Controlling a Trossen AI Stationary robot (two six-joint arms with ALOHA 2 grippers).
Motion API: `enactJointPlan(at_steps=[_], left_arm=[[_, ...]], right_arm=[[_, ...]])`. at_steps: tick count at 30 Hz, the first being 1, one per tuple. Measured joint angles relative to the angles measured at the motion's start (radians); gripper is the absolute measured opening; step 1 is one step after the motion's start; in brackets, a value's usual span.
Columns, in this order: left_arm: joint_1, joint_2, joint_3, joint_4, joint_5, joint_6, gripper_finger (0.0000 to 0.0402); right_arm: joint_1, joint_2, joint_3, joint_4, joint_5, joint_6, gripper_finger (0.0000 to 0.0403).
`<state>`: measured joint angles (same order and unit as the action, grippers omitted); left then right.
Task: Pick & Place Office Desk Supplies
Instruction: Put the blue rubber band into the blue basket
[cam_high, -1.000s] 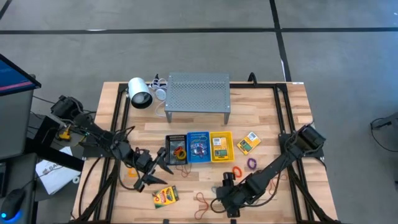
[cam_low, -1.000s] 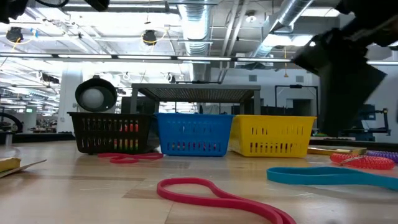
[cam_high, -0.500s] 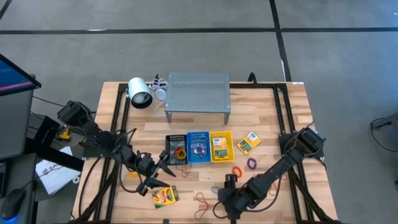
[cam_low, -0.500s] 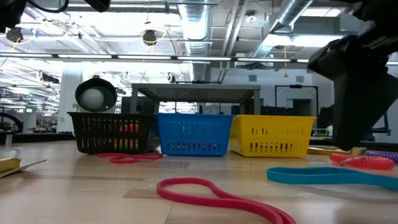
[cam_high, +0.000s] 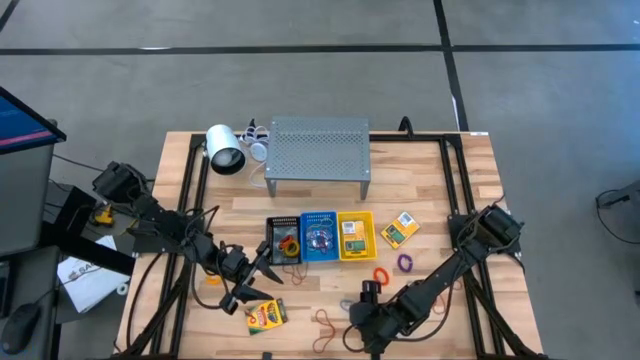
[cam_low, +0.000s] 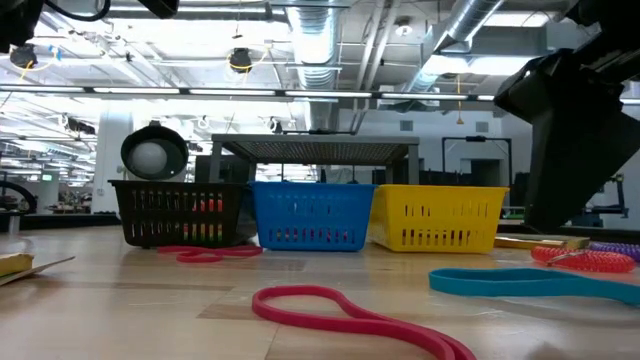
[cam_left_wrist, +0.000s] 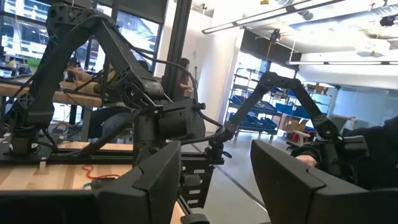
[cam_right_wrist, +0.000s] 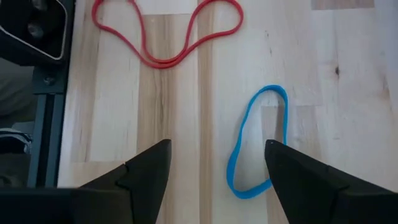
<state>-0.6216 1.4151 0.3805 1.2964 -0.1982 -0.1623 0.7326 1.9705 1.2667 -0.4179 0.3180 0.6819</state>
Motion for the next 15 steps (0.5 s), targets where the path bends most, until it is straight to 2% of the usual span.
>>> enactJointPlan(at_steps=[15], left_arm=[[0.0,0.0,0.0,0.003,0.003,0.0,0.0191]], right_arm=[[0.0,0.047,0.0,0.005,-0.006,0.037,0.0255]])
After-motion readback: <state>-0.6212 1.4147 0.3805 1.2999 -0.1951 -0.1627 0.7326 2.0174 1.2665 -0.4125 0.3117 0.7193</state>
